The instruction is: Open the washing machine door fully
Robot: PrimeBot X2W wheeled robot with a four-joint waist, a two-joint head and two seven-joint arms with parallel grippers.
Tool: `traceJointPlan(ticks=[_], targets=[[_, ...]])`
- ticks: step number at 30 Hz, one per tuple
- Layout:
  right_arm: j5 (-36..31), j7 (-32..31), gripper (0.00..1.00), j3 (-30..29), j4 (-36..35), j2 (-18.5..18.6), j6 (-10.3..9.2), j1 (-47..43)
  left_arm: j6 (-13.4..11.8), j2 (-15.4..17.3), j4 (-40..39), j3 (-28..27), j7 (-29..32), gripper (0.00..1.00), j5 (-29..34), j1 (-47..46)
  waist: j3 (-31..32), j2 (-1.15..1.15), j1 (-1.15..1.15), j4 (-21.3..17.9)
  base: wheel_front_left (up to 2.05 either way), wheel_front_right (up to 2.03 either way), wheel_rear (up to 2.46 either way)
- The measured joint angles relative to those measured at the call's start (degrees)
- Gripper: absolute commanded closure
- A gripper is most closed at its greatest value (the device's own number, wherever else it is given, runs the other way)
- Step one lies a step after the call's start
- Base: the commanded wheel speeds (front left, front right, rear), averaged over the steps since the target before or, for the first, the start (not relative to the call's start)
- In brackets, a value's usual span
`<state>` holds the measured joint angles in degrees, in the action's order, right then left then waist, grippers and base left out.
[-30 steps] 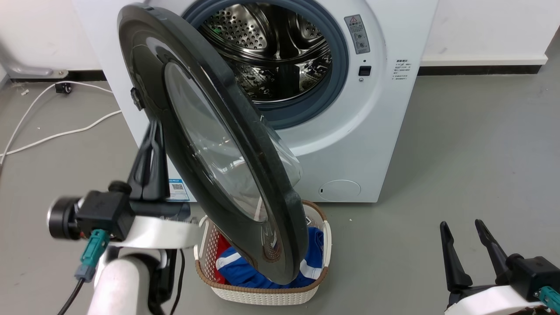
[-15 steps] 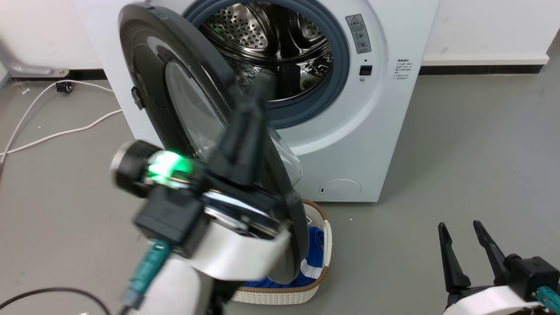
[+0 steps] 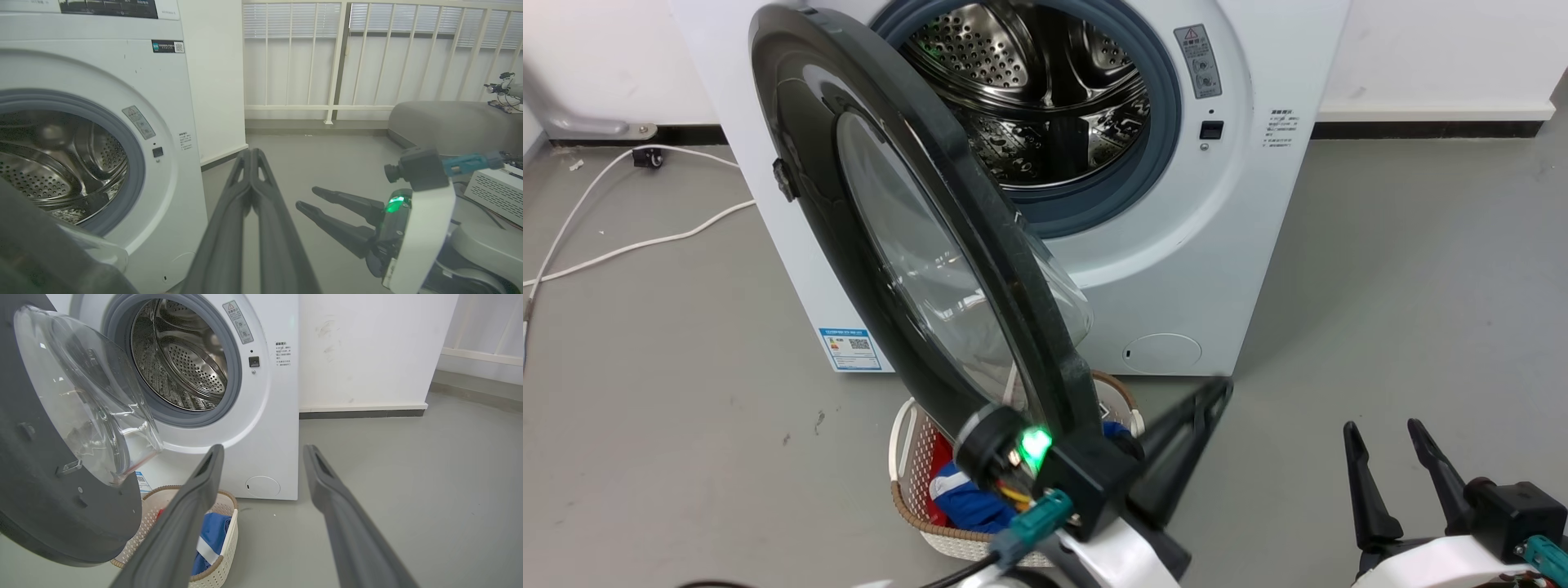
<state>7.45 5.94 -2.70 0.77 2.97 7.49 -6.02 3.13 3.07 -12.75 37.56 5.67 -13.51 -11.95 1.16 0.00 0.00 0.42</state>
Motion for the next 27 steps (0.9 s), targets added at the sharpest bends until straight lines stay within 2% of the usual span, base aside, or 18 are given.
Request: traceJointPlan(ticks=[5,10,20,27], targets=[[0.0,0.02,0.0,0.02,0.49,-0.02,0.0,0.37,0.42,0.88,6.43,2.29,2.59,1.0,-0.9,2.46,-0.31,0.0,0.0,0.17,0.0,0.0,0.0],[0.0,0.13,0.0,0.02,0.93,-0.02,0.0,0.61,0.37,1.05,12.7,2.61,2.69,1.0,-2.07,3.54,-0.38,0.0,0.0,0.02,0.0,0.0,0.0],[0.2,0.34,0.0,0.0,1.1,-0.02,0.01,0.75,-2.42,0.75,18.15,-1.13,-2.32,1.0,-3.04,1.8,-0.64,0.0,0.0,-0.19,0.0,0.0,0.0],[0.6,0.34,0.0,0.07,1.16,-0.02,0.0,0.75,-4.68,0.69,19.63,-3.7,-3.75,1.0,-4.67,1.2,-0.83,0.0,0.0,-0.2,0.0,0.0,0.0]])
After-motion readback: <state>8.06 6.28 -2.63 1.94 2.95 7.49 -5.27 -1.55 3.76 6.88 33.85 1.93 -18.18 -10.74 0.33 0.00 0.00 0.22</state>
